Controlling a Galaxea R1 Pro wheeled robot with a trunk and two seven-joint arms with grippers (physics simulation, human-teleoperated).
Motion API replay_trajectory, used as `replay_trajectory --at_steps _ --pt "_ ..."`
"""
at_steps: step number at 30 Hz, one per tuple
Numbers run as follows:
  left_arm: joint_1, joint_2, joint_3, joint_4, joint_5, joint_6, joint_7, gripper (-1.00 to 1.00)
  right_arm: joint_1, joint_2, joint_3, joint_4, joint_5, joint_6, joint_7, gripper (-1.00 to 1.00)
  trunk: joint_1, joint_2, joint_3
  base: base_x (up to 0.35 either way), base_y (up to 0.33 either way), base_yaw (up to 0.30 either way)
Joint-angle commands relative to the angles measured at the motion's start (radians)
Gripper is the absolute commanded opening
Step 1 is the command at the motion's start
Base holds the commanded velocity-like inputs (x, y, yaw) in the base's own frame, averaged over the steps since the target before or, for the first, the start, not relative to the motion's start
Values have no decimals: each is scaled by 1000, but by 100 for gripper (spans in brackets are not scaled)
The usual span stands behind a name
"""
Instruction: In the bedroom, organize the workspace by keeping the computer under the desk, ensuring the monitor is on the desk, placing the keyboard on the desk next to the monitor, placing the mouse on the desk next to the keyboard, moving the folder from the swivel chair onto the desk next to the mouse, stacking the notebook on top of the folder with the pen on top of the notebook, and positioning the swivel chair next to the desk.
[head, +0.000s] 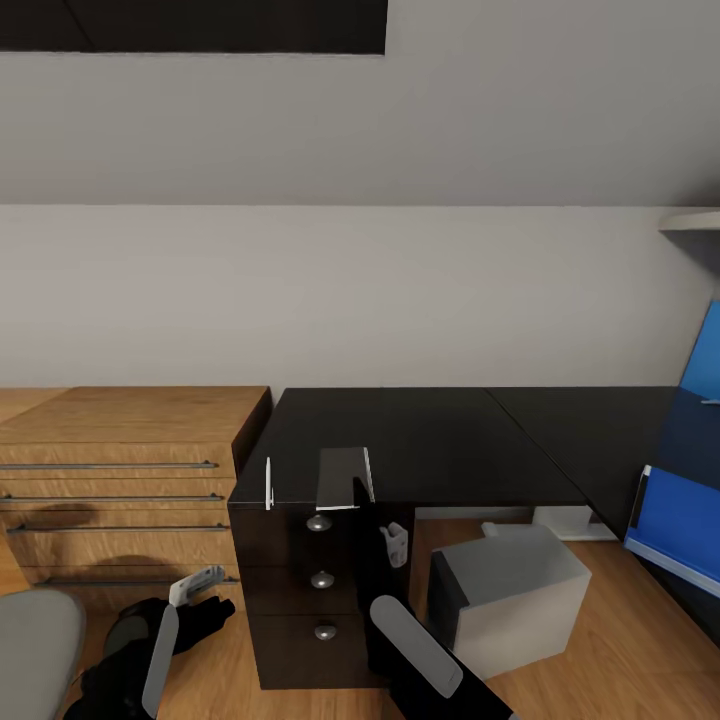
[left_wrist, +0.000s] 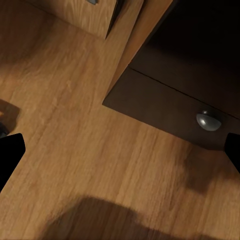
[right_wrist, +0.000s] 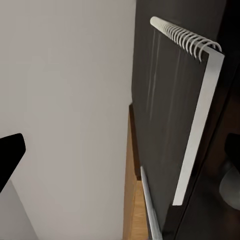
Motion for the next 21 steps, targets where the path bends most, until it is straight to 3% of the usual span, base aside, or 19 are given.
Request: replay_trajectory --at_steps 1,13,21 --pt "-1 -1 2 -1 4 4 4 100 -1 0 3 0 -11 -6 9 100 0 -1 -1 0 0 0" --pt "-1 -1 5 -1 4 7 7 100 -1 -2 0 0 -12 -5 7 100 0 -1 -1 0 0 0" --pt "-1 -1 5 -1 6 7 8 100 -1 -12 0 0 -11 -6 7 100 31 -57 -26 0 0 0"
